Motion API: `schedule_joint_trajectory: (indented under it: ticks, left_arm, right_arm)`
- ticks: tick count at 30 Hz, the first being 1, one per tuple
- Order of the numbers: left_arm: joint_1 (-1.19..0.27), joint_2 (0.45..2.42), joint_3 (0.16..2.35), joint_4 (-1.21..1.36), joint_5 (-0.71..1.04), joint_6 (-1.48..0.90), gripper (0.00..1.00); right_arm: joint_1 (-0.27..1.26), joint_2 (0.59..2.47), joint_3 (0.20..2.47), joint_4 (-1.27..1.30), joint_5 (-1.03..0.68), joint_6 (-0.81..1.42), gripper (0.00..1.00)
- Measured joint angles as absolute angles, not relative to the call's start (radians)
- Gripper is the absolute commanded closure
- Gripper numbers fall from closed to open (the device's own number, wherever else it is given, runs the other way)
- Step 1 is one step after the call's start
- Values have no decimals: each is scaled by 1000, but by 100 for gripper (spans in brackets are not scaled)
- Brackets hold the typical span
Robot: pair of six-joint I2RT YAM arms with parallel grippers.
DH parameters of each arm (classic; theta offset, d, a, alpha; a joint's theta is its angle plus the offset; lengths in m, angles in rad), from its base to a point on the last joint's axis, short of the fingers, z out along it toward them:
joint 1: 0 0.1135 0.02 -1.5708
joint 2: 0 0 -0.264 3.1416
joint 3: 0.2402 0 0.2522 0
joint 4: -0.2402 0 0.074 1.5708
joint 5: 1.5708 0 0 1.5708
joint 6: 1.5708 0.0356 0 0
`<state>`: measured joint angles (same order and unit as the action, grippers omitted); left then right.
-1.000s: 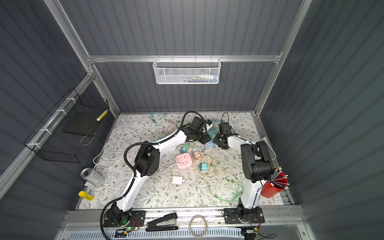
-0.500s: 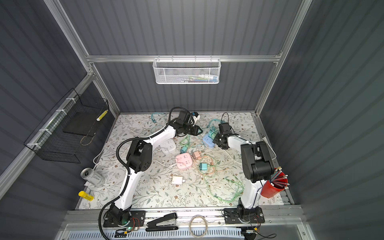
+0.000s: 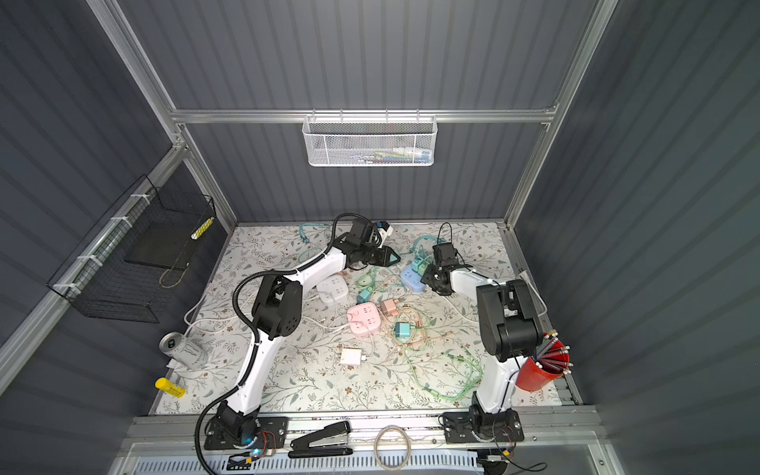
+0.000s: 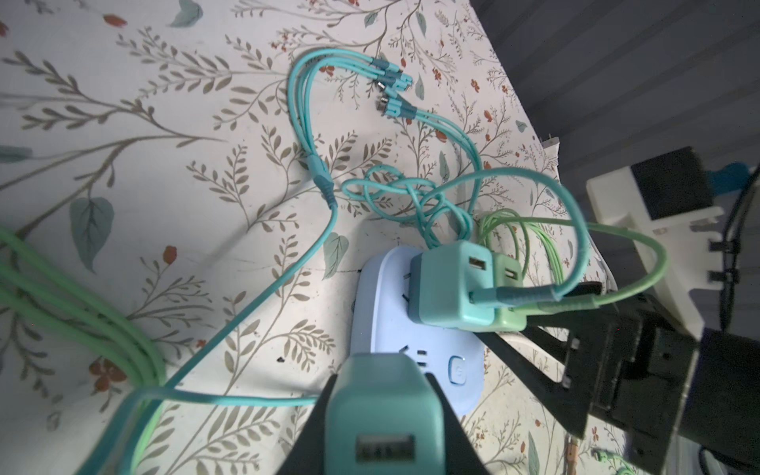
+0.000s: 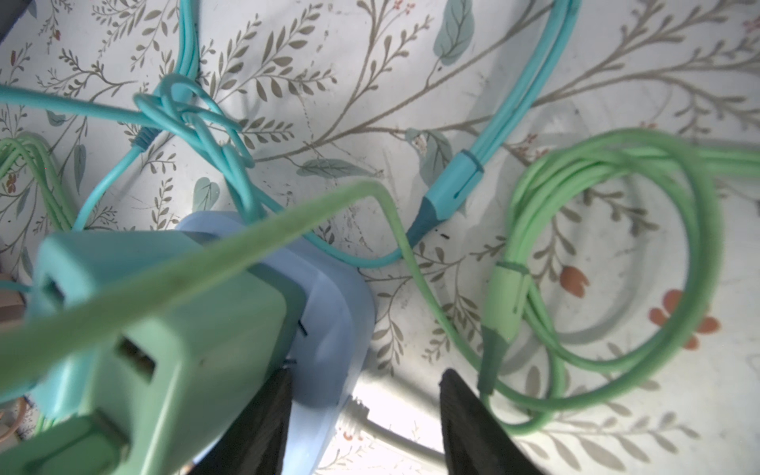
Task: Pull the plug off the socket
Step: 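Pull the teal adapter out of the blue strip with the left gripper, then move the left gripper away and open it to drop the teal adapter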
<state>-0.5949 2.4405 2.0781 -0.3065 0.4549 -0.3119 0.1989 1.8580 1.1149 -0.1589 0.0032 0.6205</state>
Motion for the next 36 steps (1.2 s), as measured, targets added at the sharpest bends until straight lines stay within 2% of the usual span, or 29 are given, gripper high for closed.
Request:
schedule_joint_trajectory:
  ticks: [10, 36]
  left_arm:
    - [-595, 2481, 2088, -349, 458, -327, 85]
    - [-595, 2518, 2148, -439, 456, -345, 30]
  right_arm:
    - [198, 1852, 1115, -173, -16, 578, 38]
    - [199, 1740, 1113, -226, -47, 448, 34]
